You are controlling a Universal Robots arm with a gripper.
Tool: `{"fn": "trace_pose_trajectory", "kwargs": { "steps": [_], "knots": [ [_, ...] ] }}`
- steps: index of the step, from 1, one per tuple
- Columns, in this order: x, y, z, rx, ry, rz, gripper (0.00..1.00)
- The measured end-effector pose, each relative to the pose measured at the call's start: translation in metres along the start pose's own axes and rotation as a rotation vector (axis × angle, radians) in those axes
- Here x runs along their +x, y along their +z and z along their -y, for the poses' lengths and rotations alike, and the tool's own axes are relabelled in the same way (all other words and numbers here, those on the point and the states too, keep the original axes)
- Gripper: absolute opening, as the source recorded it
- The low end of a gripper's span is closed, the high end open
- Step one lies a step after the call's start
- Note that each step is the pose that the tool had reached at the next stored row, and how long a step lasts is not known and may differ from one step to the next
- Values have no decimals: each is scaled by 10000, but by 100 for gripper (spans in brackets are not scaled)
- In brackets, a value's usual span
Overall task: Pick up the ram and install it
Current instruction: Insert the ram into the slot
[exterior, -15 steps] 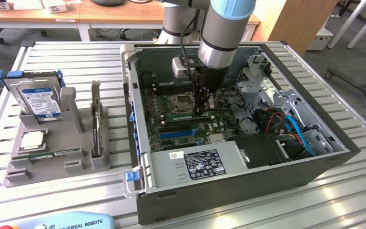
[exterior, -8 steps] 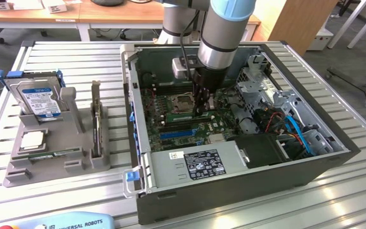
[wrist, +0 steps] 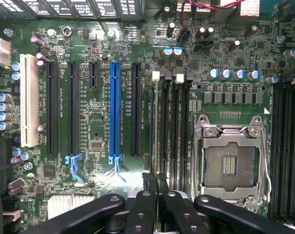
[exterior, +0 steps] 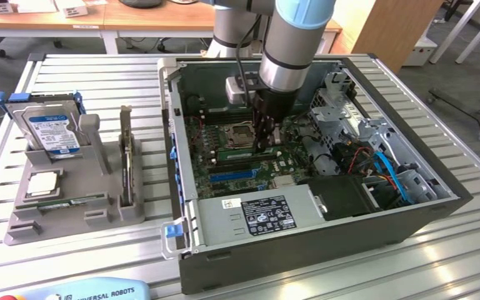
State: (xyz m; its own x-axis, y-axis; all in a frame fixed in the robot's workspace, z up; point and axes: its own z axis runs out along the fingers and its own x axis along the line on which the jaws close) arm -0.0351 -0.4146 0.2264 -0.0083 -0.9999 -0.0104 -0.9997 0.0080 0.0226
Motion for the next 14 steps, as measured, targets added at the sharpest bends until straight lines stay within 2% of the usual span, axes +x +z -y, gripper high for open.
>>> {"fn": "trace_pose_trajectory", "kwargs": {
  "steps": [11,13,14],
  "knots": [
    [0,17,0,-1,1,-1,11],
    [0,17,0,-1,1,-1,13],
    [0,17,0,-1,1,-1,19]
  ]
}}
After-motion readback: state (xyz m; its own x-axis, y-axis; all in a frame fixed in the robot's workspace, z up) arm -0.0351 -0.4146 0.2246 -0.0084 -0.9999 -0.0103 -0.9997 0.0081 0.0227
